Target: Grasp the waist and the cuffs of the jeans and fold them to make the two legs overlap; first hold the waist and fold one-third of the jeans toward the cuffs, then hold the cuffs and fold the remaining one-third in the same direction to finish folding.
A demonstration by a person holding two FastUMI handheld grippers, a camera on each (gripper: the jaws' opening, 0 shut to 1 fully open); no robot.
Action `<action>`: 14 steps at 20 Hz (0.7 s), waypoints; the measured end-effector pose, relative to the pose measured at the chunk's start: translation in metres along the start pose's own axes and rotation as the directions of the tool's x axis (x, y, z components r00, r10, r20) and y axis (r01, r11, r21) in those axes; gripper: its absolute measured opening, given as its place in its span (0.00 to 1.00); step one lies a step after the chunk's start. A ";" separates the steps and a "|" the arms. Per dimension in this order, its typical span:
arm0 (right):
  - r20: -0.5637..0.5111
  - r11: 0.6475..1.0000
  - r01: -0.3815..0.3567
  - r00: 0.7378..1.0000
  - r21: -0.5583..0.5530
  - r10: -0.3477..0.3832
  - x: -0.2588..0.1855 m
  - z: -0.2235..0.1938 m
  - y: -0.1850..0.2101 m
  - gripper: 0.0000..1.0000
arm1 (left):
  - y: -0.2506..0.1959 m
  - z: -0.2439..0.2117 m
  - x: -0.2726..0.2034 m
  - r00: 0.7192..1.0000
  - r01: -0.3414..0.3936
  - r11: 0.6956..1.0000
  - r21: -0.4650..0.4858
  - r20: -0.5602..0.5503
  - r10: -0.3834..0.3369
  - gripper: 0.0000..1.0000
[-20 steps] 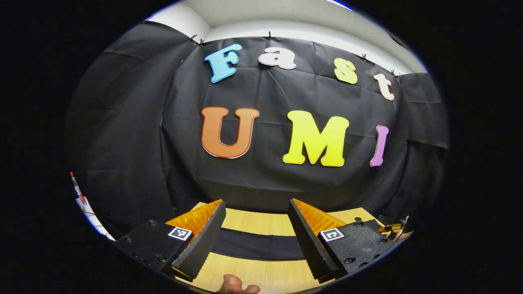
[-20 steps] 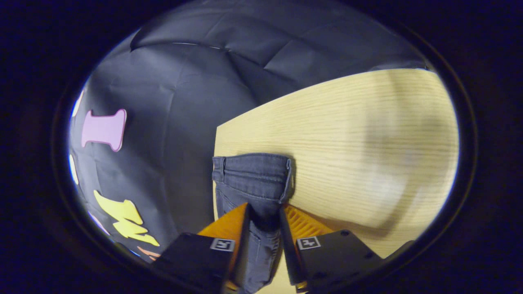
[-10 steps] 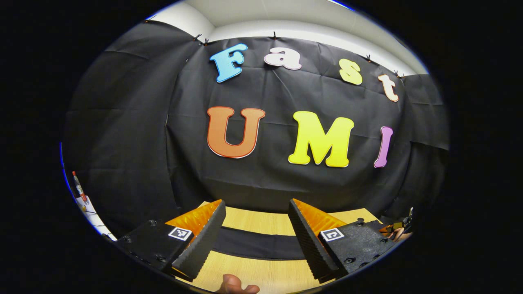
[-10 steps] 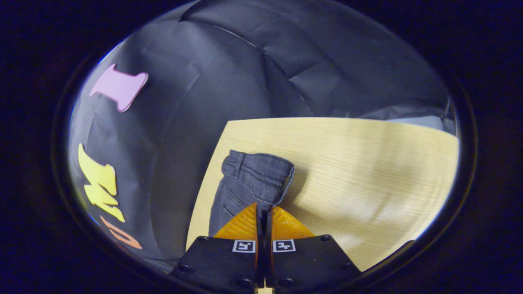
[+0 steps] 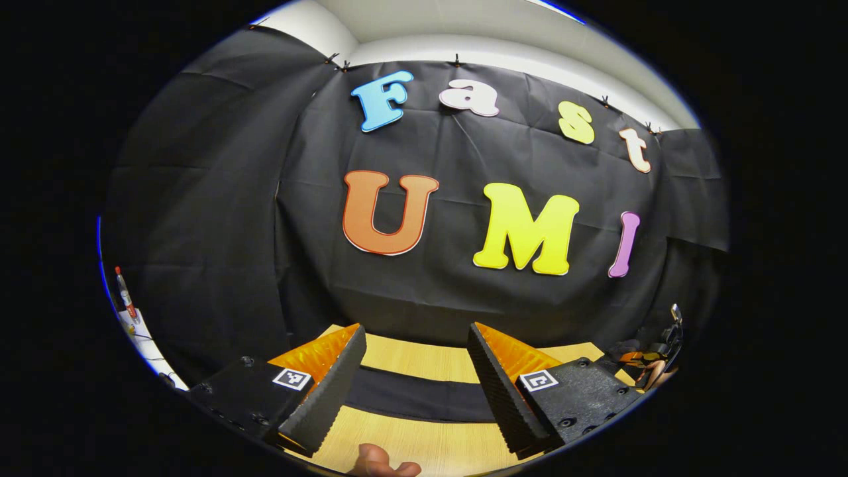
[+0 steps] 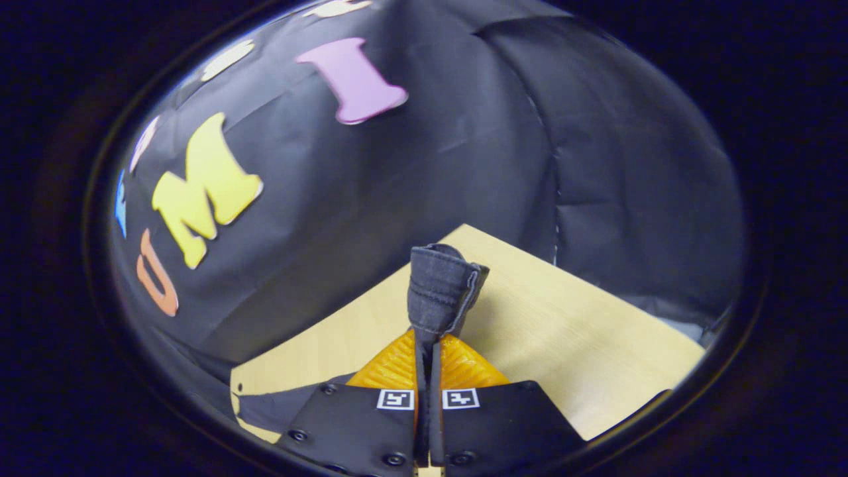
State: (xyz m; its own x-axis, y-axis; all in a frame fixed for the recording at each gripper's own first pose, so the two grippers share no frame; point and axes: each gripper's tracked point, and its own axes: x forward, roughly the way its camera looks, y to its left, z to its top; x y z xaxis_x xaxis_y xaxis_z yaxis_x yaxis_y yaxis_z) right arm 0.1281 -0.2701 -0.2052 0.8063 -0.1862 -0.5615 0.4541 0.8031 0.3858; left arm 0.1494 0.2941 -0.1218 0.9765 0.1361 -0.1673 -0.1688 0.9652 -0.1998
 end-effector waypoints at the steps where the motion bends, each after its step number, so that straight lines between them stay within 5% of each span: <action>1: 0.013 0.998 -0.020 1.000 -0.051 0.021 -0.006 0.004 0.016 0.01 | 0.006 -0.001 -0.004 1.000 -0.006 1.000 -0.008 0.002 0.006 0.98; 14: 0.057 0.928 -0.239 0.962 -0.285 0.265 -0.041 -0.022 0.198 0.01 | 0.066 -0.007 -0.029 0.992 -0.127 0.991 -0.049 -0.001 0.127 0.98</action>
State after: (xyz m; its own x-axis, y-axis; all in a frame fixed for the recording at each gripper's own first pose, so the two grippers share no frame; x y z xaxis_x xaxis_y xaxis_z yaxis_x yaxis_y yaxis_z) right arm 0.1771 -0.0908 -0.1218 0.9180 0.0019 -0.3965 0.1207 0.9511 0.2842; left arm 0.1091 0.3519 -0.1370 0.9470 0.2576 -0.1920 -0.2978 0.9280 -0.2239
